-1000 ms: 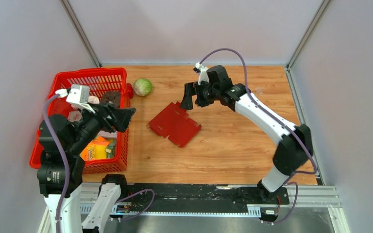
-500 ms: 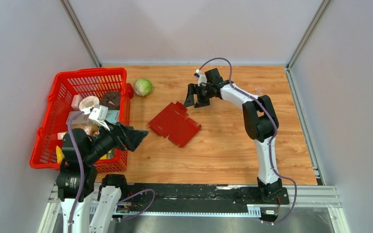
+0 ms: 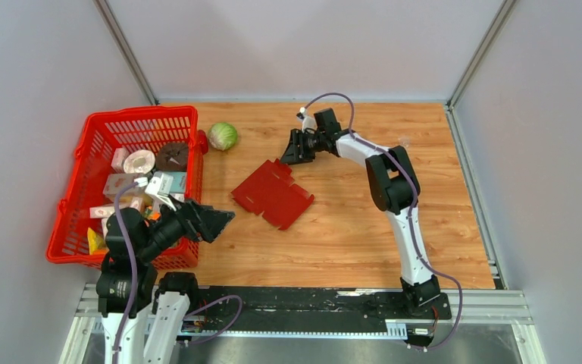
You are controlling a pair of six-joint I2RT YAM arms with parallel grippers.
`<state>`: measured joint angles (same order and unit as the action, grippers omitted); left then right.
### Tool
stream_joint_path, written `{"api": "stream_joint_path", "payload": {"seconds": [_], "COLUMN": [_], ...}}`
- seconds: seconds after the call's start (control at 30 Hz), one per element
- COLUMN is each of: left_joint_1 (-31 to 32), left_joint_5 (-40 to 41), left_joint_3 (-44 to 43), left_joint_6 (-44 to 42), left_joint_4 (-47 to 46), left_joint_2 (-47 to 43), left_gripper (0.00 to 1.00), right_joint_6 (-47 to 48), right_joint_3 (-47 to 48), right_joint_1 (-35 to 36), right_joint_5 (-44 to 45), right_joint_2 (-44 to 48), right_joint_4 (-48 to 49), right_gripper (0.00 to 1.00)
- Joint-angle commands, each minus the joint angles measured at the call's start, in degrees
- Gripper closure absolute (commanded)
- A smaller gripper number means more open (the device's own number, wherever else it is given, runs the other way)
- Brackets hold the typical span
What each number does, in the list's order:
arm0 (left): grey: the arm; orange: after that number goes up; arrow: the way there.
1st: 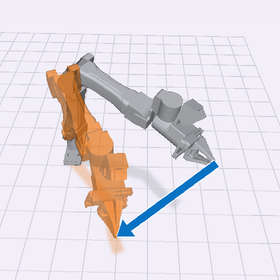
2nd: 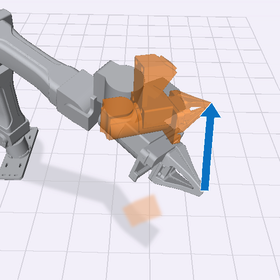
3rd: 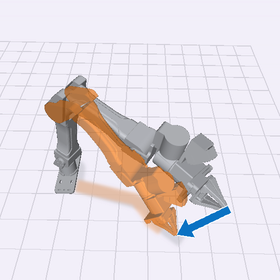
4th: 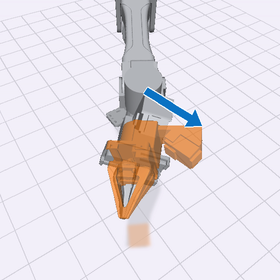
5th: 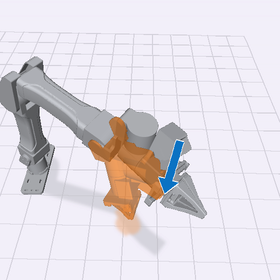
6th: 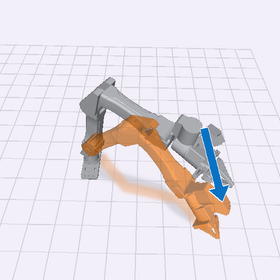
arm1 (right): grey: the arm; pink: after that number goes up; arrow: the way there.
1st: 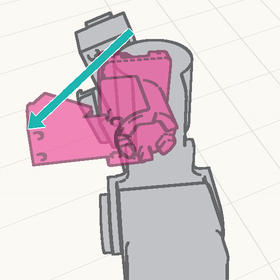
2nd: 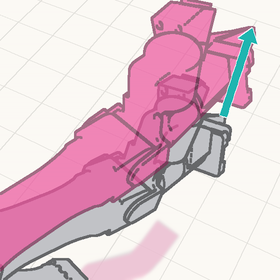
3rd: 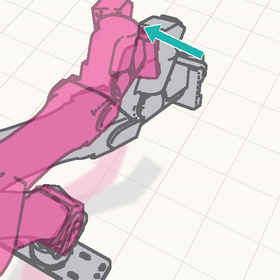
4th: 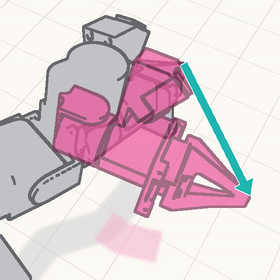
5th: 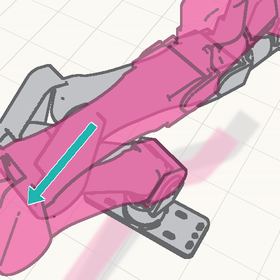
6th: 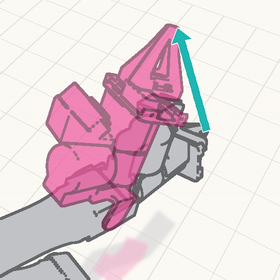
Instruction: Fold the paper box
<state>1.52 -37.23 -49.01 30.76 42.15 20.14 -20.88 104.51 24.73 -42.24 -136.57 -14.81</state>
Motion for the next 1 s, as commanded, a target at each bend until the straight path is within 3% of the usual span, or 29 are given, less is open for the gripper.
{"api": "stream_joint_path", "payload": {"seconds": [0.0, 0.3, 0.43, 0.47, 0.57, 0.7, 0.8, 0.97], "left_joint_1": [0.3, 5.6, 14.2, 19.5, 30.6, 43.5, 48.3, 48.6], "left_joint_5": [0.7, 4.5, 12.7, 16.7, 26.2, 39.3, 46.3, 51.4], "left_joint_3": [0.6, 1.6, 2.4, 2.6, 2.9, -0.7, -4.3, -8.5], "left_joint_6": [1.1, 8.4, 10.9, 11.5, 13.3, 13.5, 13.4, 15.2], "left_joint_4": [-1.4, -3.3, -4.3, -5.3, -7.6, -8.4, -8.7, -8.2], "left_joint_2": [-0.9, 0.2, 1.5, 2.1, 5.9, 15.4, 22.6, 33.7], "left_gripper": [0.01, 0.03, 0.04, 0.04, 0.06, 0.1, 0.11, 0.12], "right_joint_6": [-5.5, -10.1, -10.3, -10.2, -8.5, -6.7, -4.9, -5.4], "right_joint_3": [-0.1, -2.1, -2.7, -3.3, -4.0, -5.2, -6.2, -9.0], "right_joint_1": [0.8, 2.2, 2.4, 2.4, 2.4, 2.3, 2.2, 0.0], "right_joint_5": [-4.2, -2.9, -2.2, -1.8, -0.3, 1.6, 3.5, 4.2], "right_joint_2": [-1.4, -1.2, -0.8, -0.6, 0.1, 2.0, 5.4, 11.5], "right_joint_4": [8.7, 13.9, 14.3, 14.3, 13.0, 10.6, 8.7, 8.0], "right_gripper": [0.54, 0.74, 0.77, 0.77, 0.8, 0.99, 1.0, 1.0]}}
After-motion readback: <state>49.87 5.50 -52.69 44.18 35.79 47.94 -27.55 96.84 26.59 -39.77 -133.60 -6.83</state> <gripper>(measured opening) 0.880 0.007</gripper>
